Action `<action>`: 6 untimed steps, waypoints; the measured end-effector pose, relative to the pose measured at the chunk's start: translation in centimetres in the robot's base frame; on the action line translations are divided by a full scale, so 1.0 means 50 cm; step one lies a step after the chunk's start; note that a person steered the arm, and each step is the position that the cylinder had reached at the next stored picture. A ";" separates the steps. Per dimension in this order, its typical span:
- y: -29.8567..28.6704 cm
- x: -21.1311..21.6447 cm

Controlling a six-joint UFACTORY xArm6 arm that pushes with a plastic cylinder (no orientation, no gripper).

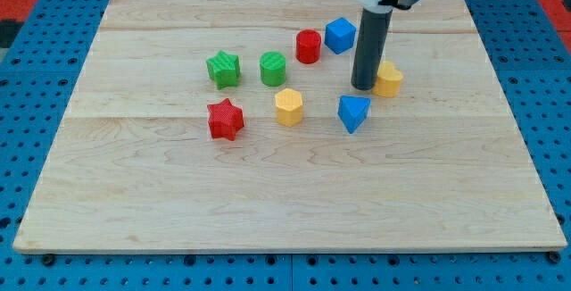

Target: Point your arm at the blue triangle

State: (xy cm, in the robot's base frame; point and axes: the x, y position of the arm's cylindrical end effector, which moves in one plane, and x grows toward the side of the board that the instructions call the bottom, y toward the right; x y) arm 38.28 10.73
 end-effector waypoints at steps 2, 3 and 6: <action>0.067 -0.004; 0.086 -0.004; -0.051 0.037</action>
